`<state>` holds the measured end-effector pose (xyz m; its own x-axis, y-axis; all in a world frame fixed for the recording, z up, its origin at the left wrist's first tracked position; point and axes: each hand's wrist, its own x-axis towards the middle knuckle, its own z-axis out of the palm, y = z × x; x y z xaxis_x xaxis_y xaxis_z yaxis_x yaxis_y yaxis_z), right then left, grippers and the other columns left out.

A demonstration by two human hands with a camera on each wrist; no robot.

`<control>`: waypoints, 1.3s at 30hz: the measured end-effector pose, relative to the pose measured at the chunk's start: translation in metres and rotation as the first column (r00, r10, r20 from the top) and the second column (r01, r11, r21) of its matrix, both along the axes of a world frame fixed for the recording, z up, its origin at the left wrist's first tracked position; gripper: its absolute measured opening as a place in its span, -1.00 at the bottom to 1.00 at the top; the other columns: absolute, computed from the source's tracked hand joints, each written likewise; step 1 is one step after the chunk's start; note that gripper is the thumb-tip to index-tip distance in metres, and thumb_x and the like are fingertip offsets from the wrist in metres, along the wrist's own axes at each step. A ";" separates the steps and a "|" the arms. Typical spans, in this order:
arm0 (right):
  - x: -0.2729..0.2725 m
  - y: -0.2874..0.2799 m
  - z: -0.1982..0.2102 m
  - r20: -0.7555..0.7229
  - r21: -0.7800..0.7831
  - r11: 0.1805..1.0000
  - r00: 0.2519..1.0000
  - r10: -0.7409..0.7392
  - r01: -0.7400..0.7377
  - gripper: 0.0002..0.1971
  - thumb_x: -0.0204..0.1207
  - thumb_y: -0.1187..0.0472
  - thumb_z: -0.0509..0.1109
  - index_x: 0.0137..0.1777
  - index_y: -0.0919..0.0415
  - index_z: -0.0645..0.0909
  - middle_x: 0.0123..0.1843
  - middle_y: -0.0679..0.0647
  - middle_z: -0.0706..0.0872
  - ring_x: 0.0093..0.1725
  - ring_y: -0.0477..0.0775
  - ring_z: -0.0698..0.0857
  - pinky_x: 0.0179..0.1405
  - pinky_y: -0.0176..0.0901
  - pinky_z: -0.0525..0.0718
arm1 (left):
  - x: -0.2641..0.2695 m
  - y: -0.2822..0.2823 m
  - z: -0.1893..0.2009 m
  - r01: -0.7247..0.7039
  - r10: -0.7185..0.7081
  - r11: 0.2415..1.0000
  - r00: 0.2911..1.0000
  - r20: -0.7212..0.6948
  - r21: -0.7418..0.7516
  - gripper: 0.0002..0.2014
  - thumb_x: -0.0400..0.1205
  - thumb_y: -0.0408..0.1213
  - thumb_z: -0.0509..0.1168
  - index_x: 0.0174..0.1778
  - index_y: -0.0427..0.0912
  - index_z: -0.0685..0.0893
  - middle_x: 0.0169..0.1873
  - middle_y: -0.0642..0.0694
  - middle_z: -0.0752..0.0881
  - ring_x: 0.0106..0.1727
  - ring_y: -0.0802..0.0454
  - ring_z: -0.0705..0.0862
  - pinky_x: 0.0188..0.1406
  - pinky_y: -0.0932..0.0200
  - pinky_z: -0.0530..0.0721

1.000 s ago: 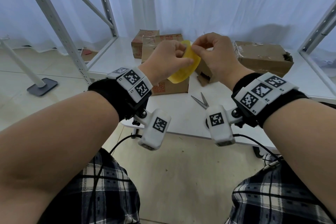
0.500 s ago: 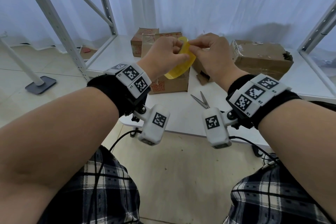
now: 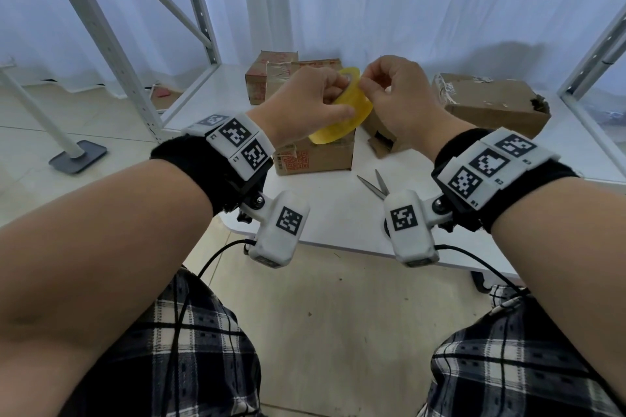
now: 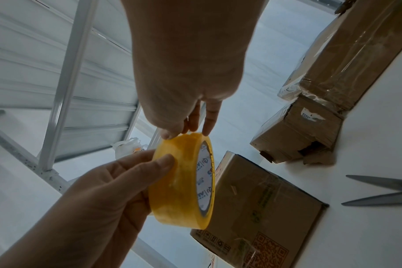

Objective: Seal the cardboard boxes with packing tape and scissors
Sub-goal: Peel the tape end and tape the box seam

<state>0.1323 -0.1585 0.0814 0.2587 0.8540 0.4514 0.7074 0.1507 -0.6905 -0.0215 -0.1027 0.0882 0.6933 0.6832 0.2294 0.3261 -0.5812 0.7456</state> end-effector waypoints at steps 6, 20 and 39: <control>0.004 0.005 -0.004 0.088 -0.086 0.996 0.996 0.011 -0.003 -0.94 0.66 0.33 0.22 -0.05 0.24 0.49 -0.06 0.09 0.51 -0.10 0.01 0.46 -0.28 -0.49 0.35 | 0.003 0.000 0.000 0.007 -0.007 0.999 1.000 0.018 -0.032 -0.59 0.55 -0.35 0.42 0.34 -0.32 0.62 0.02 -0.13 0.80 0.03 0.08 0.77 0.09 0.20 0.73; -0.006 -0.002 -0.008 -0.126 0.114 0.989 0.989 -0.076 0.091 -0.93 0.50 0.28 0.47 -0.12 0.29 0.74 -0.14 0.06 0.70 -0.22 -0.12 0.59 -0.25 -0.58 0.46 | 0.007 0.000 -0.003 -0.076 0.083 0.994 0.994 0.075 -0.083 -0.75 0.58 -0.30 0.41 0.16 -0.27 0.72 -0.09 -0.24 0.81 -0.16 0.13 0.70 -0.18 0.39 0.63; 0.003 -0.001 -0.002 -0.087 -0.091 0.995 0.996 0.020 -0.028 -0.94 0.69 0.22 0.25 -0.01 0.19 0.46 -0.25 -0.12 0.48 -0.32 -0.25 0.44 -0.33 -0.62 0.42 | 0.003 0.003 0.000 -0.055 0.062 0.989 0.997 0.047 -0.140 -0.75 0.59 -0.31 0.41 0.16 -0.28 0.71 -0.05 -0.22 0.81 -0.14 0.14 0.72 -0.21 0.42 0.65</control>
<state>0.1349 -0.1595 0.0795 0.2716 0.8976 0.3472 0.6418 0.0999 -0.7603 -0.0186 -0.0995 0.0886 0.6410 0.7499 0.1634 0.3160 -0.4518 0.8343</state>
